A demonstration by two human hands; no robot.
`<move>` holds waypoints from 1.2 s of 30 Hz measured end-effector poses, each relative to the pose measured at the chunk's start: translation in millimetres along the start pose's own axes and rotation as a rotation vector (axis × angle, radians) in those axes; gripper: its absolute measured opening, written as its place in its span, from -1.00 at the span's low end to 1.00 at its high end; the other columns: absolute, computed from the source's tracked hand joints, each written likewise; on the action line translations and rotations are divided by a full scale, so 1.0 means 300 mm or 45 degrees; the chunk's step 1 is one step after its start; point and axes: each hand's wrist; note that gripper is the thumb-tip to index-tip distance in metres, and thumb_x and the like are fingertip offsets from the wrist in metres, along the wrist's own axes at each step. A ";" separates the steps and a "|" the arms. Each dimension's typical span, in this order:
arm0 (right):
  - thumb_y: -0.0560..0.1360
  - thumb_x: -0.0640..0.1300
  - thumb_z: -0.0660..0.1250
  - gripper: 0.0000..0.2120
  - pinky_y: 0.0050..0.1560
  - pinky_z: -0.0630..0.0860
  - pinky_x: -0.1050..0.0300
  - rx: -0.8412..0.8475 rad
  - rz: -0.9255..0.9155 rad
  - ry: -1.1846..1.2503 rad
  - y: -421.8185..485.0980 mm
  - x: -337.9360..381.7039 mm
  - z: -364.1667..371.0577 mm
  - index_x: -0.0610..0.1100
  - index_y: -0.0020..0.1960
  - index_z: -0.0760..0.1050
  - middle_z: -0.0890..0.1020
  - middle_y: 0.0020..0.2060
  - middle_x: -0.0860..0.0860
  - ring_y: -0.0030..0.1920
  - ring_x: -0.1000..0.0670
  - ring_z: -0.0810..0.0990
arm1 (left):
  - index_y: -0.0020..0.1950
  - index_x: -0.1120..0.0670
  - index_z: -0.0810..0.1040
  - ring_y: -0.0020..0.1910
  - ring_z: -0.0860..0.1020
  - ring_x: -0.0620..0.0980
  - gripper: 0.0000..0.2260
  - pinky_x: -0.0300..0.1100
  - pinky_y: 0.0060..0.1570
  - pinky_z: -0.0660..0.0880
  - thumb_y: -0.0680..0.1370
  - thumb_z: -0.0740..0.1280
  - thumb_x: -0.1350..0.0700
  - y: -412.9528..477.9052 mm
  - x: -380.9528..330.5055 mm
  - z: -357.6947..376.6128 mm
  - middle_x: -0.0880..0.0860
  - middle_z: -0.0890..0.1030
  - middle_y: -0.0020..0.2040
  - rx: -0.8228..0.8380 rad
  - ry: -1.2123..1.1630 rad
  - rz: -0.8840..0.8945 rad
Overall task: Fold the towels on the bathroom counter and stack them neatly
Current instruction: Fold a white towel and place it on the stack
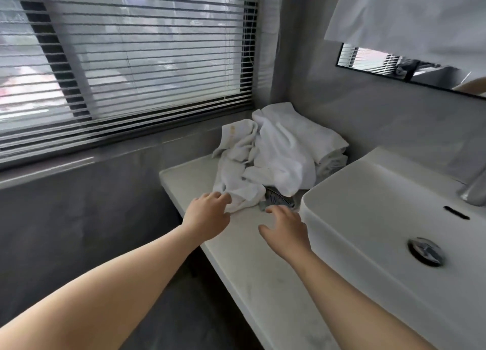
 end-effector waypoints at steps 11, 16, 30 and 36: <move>0.50 -0.02 0.26 -0.57 0.25 0.31 0.09 -0.011 0.050 0.027 0.398 0.006 0.095 -0.06 0.35 0.36 0.39 0.34 0.00 0.32 -0.07 0.34 | 0.36 -0.05 0.33 0.28 0.39 0.05 -0.65 -0.14 0.18 0.36 0.58 0.21 0.02 0.364 0.167 0.124 -0.04 0.40 0.33 0.154 -0.056 0.086; 0.44 0.06 0.33 -0.40 0.31 0.29 0.04 0.032 0.103 0.040 0.482 0.013 0.168 0.02 0.43 0.24 0.27 0.41 0.02 0.38 -0.08 0.25 | 0.47 -0.09 0.18 0.51 0.08 0.00 -0.40 -0.07 0.41 0.15 0.50 0.32 -0.15 0.484 0.236 0.182 -0.05 0.09 0.53 0.324 -0.067 0.221; 0.40 0.23 0.30 -0.60 0.31 0.14 -0.10 0.049 0.269 -0.193 0.608 0.140 0.403 0.06 0.16 0.47 0.36 0.34 0.08 0.37 -0.01 0.31 | 0.52 -0.14 0.08 0.52 -0.02 -0.16 -0.45 -0.19 0.45 -0.03 0.54 -0.14 -0.24 0.651 0.494 0.325 -0.13 0.04 0.54 0.655 -0.200 0.566; 0.08 0.01 0.33 -0.78 -0.31 0.21 0.22 -0.295 0.155 -0.148 0.630 0.167 0.419 0.00 -0.51 0.28 0.44 -0.59 0.05 -0.53 0.01 0.49 | 0.42 -0.03 0.38 0.36 0.41 0.09 -0.49 -0.06 0.34 0.30 0.45 0.09 0.11 0.698 0.550 0.373 0.06 0.40 0.40 0.379 -0.458 0.652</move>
Point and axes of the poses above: each hand's wrist, its own y-axis towards the middle knuckle, its own z-axis out of the palm, x = y × z
